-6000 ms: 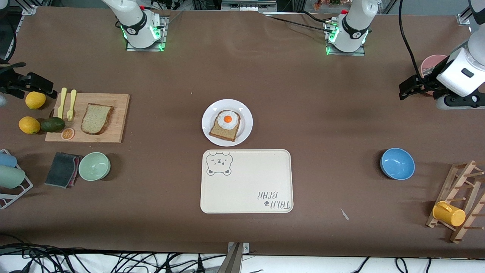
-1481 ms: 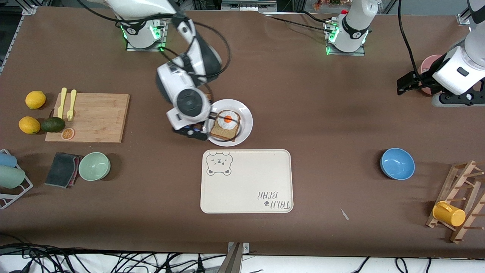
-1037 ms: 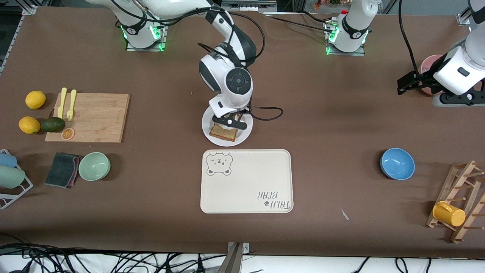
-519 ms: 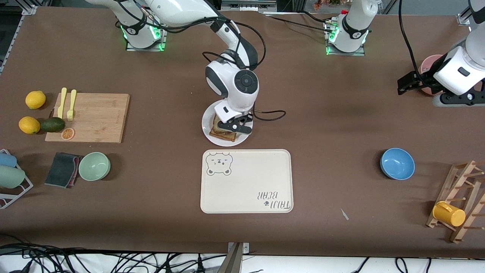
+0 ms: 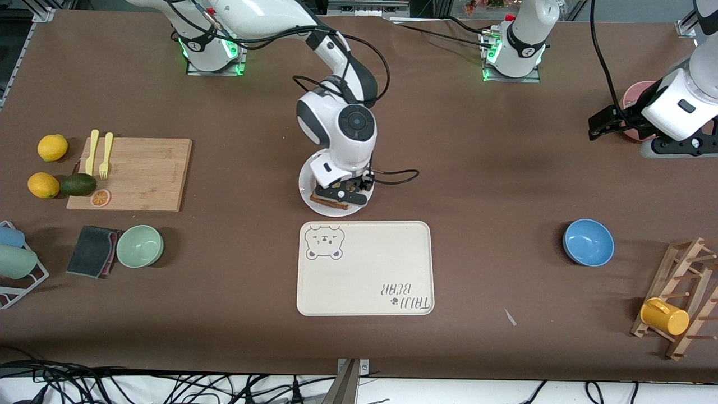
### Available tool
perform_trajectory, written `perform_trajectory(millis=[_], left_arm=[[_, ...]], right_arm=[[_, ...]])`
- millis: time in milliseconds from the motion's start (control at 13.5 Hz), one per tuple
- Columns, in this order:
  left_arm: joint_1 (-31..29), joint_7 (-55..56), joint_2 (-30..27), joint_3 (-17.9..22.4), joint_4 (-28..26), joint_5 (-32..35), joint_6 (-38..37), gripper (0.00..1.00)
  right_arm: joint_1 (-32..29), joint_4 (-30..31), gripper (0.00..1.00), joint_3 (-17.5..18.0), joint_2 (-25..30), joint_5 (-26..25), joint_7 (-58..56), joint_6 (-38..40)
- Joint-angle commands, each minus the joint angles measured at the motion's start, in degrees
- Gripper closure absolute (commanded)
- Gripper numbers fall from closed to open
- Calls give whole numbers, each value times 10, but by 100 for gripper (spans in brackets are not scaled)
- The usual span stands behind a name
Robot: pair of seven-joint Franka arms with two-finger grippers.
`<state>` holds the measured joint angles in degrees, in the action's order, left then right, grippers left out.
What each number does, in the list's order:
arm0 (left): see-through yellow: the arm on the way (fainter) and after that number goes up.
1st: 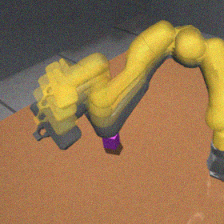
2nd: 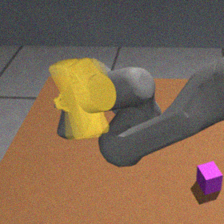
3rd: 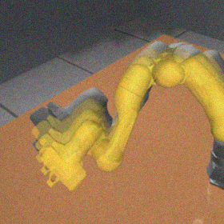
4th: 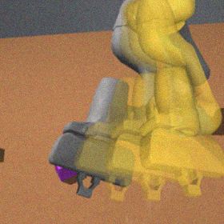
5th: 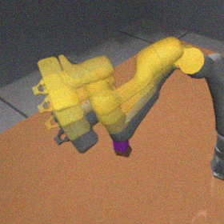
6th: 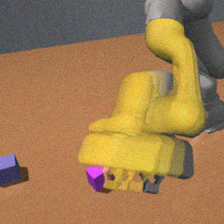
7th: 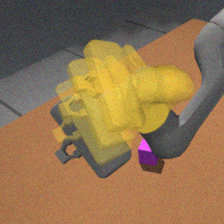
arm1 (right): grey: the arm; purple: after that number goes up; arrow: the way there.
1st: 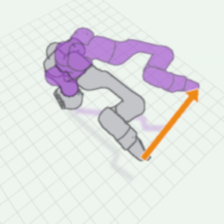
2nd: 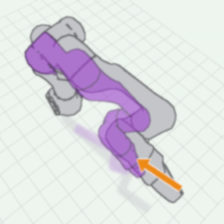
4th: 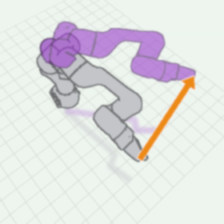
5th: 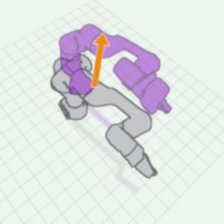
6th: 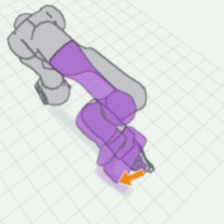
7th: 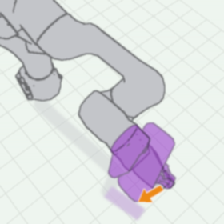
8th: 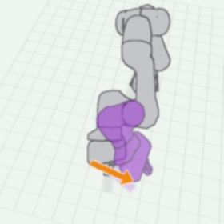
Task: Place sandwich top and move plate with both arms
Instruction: 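Lower the bread onto the egg slice and open the right gripper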
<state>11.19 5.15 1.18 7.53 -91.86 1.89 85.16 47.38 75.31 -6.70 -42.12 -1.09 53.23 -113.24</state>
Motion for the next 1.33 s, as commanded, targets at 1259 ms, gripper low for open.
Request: perform_trajectory(millis=[1259], left_arm=[[16, -10, 29, 0, -165, -108, 284, 0]], right_arm=[[-463, 172, 0, 87, 380, 2, -530, 215]])
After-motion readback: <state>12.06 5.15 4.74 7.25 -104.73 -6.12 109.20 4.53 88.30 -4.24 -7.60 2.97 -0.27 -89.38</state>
